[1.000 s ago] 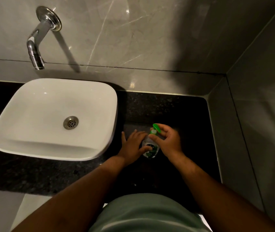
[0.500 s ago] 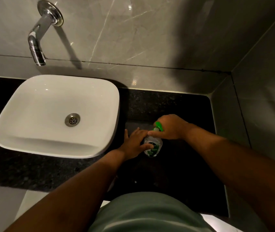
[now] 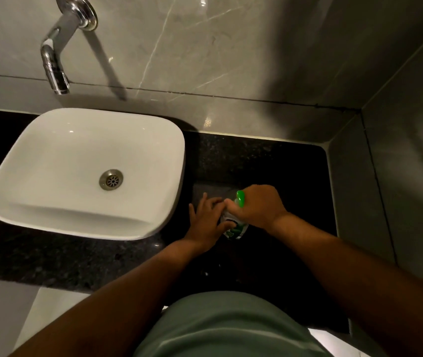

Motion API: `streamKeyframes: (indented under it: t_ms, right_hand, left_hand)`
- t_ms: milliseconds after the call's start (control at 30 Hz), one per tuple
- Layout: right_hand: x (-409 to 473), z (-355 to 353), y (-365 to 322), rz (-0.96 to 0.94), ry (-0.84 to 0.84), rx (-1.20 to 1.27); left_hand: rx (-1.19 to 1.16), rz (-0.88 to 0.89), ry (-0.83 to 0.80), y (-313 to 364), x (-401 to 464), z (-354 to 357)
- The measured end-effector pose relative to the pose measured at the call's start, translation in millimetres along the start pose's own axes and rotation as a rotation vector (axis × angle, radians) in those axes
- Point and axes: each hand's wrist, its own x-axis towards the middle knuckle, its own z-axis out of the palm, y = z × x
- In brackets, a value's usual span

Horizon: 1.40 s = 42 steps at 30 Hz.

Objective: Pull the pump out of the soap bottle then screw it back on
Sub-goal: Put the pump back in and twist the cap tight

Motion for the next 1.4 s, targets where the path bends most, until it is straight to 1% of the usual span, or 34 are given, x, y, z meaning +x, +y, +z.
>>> streamKeyframes:
  t_ms: [133,233,400,467,533,600,667,733,767,833,900,967,1100,1233,1400]
  right_hand:
    - [-7.1,2.1,-14.0,0.175,0.117,-0.066]
    - [-8.6,4.9,-16.4,0.253,0.123,-0.047]
    - [-14.6,9.5,-10.0,0.304,0.132,0.011]
    - [-17.8,7.3,-8.0,0.332,0.049,0.014]
    - [-22.6,-2.5,-2.0,0.356,-0.105,-0.008]
    - [-37.0,-16.7,9.8,0.360,-0.261,0.010]
    - [-56.3,-32.5,21.1,0.353,-0.322,0.095]
    - [-69.6,-47.3,25.4,0.407,-0.283,0.317]
    - [-71.9,-53.1,23.7,0.422,-0.232,0.457]
    - [-68.8,-60.7,15.1,0.391,-0.110,0.673]
    - [-60.9,-64.8,6.3,0.336,-0.070,0.784]
    - [-52.0,-66.0,0.3,0.302,-0.107,0.790]
    - [-39.2,-69.2,-4.8,0.279,-0.230,0.714]
    - [-37.5,-69.3,-10.4,0.311,-0.180,0.723]
    - [-39.5,-64.6,-20.8,0.416,-0.143,0.837]
  left_hand:
    - [0.013,-0.008,0.040,3.9,1.6,-0.3]
    - [0.039,0.005,0.054,5.2,5.3,-0.3]
    - [0.053,0.051,0.040,2.1,6.9,-0.8]
    - [0.028,0.098,0.044,2.3,5.6,-2.5]
    - [0.026,0.154,0.066,4.2,5.7,-4.2]
    - [0.081,0.199,0.101,5.7,7.0,-6.1]
    - [0.117,0.219,0.136,6.5,7.6,-7.6]
    - [0.136,0.215,0.172,6.4,7.3,-8.9]
    - [0.146,0.208,0.180,6.5,7.4,-8.5]
    - [0.165,0.199,0.178,6.8,8.5,-6.3]
    - [0.169,0.201,0.175,7.1,9.5,-3.2]
    - [0.170,0.202,0.173,5.1,10.9,-1.6]
    - [0.201,0.220,0.160,1.1,12.9,-0.6]
    - [0.218,0.230,0.165,0.7,13.4,-0.7]
    - [0.213,0.211,0.170,4.1,11.2,-1.6]
